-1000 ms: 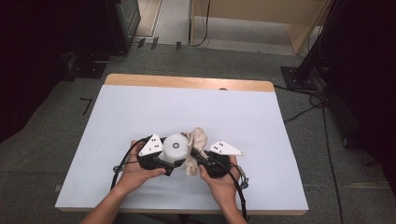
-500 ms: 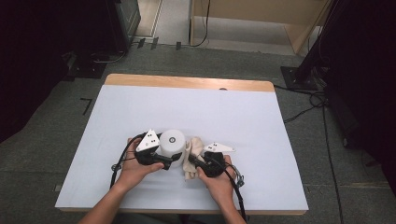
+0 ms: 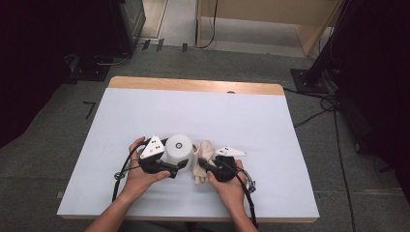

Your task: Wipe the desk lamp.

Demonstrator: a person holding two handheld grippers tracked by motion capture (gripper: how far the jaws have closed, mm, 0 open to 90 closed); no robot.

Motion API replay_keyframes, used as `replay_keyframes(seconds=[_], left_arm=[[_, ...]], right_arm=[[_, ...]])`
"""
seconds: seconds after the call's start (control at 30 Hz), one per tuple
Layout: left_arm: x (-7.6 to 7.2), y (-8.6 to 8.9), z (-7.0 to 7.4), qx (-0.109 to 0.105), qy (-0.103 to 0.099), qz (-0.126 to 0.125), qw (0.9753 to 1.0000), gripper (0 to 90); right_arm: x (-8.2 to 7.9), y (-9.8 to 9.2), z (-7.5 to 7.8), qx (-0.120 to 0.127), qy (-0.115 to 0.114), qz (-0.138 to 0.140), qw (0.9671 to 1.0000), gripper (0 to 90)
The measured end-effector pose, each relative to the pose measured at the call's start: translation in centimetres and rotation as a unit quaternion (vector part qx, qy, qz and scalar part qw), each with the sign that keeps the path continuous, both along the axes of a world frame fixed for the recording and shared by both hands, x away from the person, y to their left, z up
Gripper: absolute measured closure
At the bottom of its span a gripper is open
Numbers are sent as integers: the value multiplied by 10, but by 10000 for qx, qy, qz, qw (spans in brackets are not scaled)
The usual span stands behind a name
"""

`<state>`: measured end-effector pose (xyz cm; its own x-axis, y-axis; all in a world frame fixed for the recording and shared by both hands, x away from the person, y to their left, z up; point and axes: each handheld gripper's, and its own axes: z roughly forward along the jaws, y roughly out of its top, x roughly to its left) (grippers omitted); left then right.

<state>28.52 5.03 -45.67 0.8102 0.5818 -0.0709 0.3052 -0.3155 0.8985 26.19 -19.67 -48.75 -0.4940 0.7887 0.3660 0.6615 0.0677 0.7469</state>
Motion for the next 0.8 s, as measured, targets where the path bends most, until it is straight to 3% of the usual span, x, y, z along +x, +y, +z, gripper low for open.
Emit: replay_keyframes(seconds=[0.07, 0.27, 0.33, 0.5, 0.57, 0.63, 0.8], left_arm=[[-3, -4, 1, 29, -25, 126, 9999, 0], [-6, -18, -2, 382, -50, 634, 9972, 3], [-6, -15, -3, 350, -124, 692, 9969, 82], [2, -6, -2, 236, -85, 298, 9992, 87], [4, -3, -4, 219, -316, -109, 9992, 88], [3, -1, -5, 264, -657, -448, 9965, 88], [10, -2, -6, 242, -356, -670, 9968, 88]], right_arm=[[1, -3, 0, 38, 5, -25, 10000, 829], [1, -1, -1, 69, 7, -30, 10000, 828], [1, 1, -1, 81, -2, 14, 10000, 828], [-1, 1, 2, 124, -59, 60, 9999, 827], [-2, 0, 7, 165, -166, 44, 9997, 827], [-4, -1, 14, 221, -279, 21, 9994, 827], [-12, -4, 40, 387, -750, 13, 9964, 828]])
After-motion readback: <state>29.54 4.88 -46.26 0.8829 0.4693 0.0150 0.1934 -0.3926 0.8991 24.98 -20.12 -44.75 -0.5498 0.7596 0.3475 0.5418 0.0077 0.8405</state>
